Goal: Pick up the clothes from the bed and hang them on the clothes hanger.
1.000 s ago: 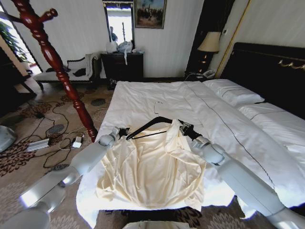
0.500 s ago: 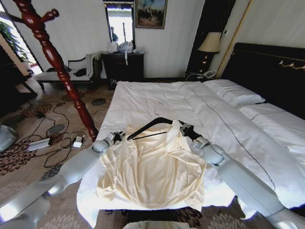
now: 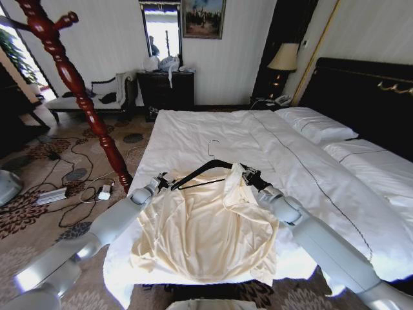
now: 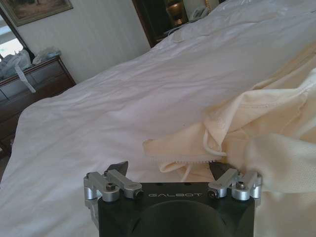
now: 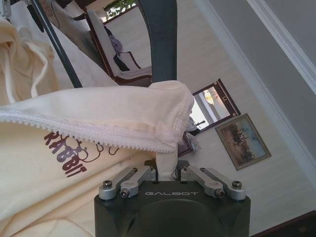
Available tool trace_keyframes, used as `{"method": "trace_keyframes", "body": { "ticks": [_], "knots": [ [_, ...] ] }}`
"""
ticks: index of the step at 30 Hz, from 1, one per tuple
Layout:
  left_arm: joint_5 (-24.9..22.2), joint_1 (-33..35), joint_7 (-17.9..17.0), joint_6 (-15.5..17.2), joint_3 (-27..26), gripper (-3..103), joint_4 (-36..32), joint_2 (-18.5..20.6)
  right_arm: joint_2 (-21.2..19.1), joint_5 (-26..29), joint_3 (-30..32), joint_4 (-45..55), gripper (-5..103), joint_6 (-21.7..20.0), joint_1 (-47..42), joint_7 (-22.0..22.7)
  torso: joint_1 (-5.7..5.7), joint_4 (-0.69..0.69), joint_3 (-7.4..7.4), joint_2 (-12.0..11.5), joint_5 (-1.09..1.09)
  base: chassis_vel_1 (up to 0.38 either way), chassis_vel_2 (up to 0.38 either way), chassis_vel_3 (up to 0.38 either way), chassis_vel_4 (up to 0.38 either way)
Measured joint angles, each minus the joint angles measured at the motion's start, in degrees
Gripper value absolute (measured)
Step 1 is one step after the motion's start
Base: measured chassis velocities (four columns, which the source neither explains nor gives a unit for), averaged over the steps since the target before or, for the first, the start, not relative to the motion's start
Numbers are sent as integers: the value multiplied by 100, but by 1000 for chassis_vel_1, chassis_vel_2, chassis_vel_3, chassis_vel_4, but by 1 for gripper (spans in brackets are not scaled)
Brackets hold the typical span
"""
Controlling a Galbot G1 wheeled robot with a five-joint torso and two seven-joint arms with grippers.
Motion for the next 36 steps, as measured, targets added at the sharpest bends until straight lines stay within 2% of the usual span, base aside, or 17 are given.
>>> {"method": "trace_keyframes", "body": {
  "ticks": [3,7,11,18,26,30,31,32,35,36],
  "knots": [
    [58,-27,27,16,54,100,11,-10,0,14,-1,34,16,-20,1,0,0,0,0,0,-1,0,0,0,0],
    [-32,-11,147,127,236,100,-212,175,-9,20,-1,49,16,-32,11,0,0,1,0,0,0,0,0,0,0],
    [-25,-10,168,97,299,100,-222,196,-10,22,-1,41,16,-33,30,-1,0,3,0,0,-1,0,0,0,0],
    [98,-29,139,30,325,100,-97,67,-8,32,-9,58,16,-40,37,-1,1,1,0,0,0,0,0,0,0],
    [198,-183,35,-164,284,100,402,-283,-13,38,8,77,16,-40,-3,-1,1,0,0,0,-1,0,0,0,0],
    [215,-238,-14,-252,258,97,523,-384,-5,37,8,77,16,-40,-12,-1,1,0,0,0,0,0,0,0,0],
    [219,-264,-30,-295,244,90,580,-428,0,37,8,77,16,-40,-12,-1,1,0,0,0,0,0,0,0,0],
    [219,-286,-39,-328,234,90,629,-466,5,37,8,75,16,-40,-12,-1,1,0,0,0,0,0,0,0,0],
    [204,-335,-38,-390,226,74,733,-537,13,36,8,75,16,-41,-10,-1,1,0,0,0,0,0,0,0,0],
    [204,-335,-38,-390,226,74,733,-537,13,36,8,75,16,-41,-10,-1,1,0,0,0,0,0,0,0,0]
  ]
}}
